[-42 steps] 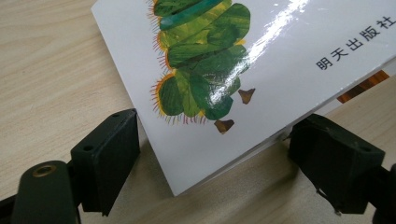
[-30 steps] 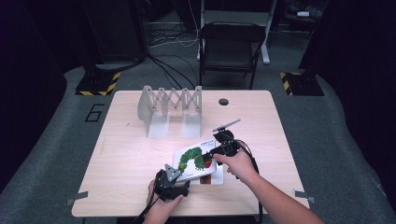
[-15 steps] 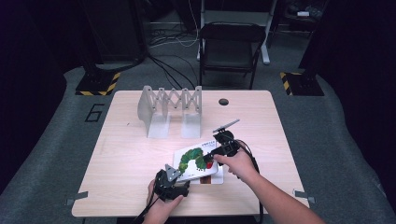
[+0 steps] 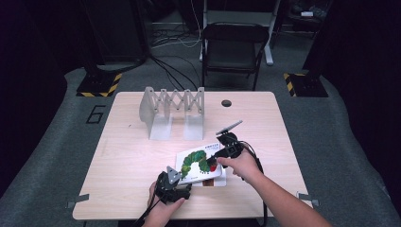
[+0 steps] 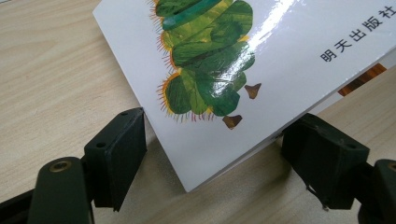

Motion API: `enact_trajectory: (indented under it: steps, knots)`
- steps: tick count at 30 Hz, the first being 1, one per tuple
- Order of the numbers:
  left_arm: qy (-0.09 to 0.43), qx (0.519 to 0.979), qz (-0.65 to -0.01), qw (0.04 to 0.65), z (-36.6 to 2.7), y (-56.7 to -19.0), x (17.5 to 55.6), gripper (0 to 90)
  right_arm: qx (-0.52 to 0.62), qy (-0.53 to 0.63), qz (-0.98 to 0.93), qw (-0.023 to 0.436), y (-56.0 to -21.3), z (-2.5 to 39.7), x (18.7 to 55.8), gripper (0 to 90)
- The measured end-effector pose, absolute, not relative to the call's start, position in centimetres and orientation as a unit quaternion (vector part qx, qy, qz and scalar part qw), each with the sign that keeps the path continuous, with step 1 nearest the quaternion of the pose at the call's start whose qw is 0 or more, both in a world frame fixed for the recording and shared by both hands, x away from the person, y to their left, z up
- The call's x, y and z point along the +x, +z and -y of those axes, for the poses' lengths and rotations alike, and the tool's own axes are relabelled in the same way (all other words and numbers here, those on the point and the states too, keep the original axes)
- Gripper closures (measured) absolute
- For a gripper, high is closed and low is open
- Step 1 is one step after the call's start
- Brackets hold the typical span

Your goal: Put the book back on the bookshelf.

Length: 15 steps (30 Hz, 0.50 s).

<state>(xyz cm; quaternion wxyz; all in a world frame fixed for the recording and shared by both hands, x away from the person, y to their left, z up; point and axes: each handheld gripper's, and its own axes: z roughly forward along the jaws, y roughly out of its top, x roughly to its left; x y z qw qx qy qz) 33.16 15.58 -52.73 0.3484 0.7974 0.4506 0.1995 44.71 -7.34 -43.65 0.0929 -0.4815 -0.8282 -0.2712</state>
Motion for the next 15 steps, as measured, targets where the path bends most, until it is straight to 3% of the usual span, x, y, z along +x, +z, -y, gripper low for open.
enact_trajectory:
  steps: [15]
  knots:
    - [0.189,0.806,-0.438,0.35,-15.95,-52.62,33.39,21.5,-0.469,-0.264,0.835,0.112,-43.41,7.57,44.72,47.4]
